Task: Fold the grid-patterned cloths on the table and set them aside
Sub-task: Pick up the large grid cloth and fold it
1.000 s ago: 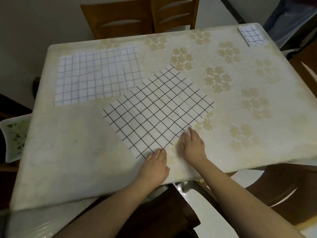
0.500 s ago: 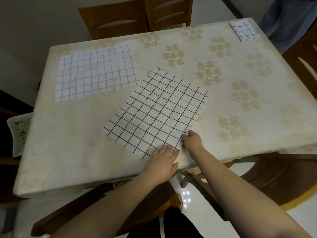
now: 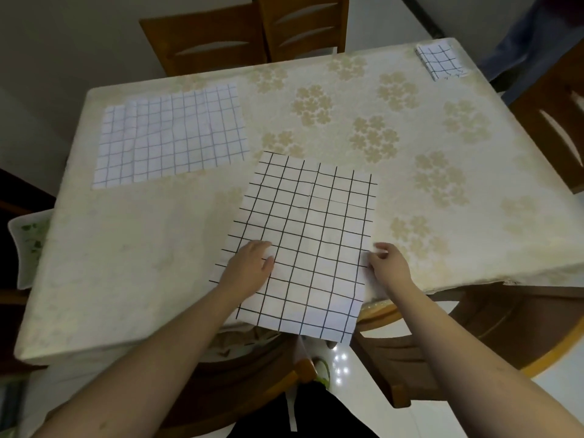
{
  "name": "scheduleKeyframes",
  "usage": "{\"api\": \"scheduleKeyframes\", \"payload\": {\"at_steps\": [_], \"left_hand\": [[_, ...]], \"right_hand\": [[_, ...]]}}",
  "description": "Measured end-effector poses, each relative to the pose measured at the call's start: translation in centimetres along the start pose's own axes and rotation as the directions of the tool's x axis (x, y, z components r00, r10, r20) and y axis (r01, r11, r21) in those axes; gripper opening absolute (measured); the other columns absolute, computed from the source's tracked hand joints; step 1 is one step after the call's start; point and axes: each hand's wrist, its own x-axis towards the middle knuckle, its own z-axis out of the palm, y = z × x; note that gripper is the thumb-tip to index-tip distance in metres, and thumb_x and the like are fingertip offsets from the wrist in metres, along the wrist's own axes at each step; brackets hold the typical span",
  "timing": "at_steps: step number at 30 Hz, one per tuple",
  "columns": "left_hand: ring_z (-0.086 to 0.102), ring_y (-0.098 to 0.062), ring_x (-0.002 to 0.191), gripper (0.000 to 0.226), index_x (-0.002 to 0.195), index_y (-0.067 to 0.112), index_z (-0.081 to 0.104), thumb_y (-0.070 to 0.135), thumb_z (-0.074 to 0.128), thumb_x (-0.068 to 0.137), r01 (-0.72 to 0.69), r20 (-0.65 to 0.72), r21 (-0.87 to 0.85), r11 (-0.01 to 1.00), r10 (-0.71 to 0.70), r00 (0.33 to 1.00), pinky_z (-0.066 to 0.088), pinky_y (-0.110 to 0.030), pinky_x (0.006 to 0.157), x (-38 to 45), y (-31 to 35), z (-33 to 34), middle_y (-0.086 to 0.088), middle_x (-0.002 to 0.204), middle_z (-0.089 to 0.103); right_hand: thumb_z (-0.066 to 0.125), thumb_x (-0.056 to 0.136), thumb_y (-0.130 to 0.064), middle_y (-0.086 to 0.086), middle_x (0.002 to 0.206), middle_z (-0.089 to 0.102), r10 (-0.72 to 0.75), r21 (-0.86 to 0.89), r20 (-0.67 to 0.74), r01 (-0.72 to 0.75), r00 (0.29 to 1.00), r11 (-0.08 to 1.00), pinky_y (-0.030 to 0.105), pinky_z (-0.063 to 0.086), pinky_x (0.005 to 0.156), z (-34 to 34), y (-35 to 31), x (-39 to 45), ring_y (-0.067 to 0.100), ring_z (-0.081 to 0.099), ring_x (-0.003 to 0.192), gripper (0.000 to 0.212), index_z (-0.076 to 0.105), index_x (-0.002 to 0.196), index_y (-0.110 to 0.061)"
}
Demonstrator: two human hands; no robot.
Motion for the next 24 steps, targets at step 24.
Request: {"api": "scheduleKeyframes", "payload": {"at_steps": [24], "left_hand": [[0.065, -0.031, 0.1, 0.025, 0.108, 0.012, 0.071, 0.028, 0.059, 0.095, 0.485, -0.011, -0.289, 0.825, -0.51, 0.86, 0.054, -0.035, 0.086, 10.5, -7.8, -2.8, -0.012, 0.112, 0.07]], "right_hand": [[0.061, 0.096, -0.021, 0.01, 0.083, 0.055, 0.076, 0.25, -0.074, -0.055, 0.994, 0.967, 0.034, 0.043, 0.067, 1.9, -0.9, 1.8, 0.023, 0.048, 0.074, 0.022, 0.068, 0.116, -0.021]]}}
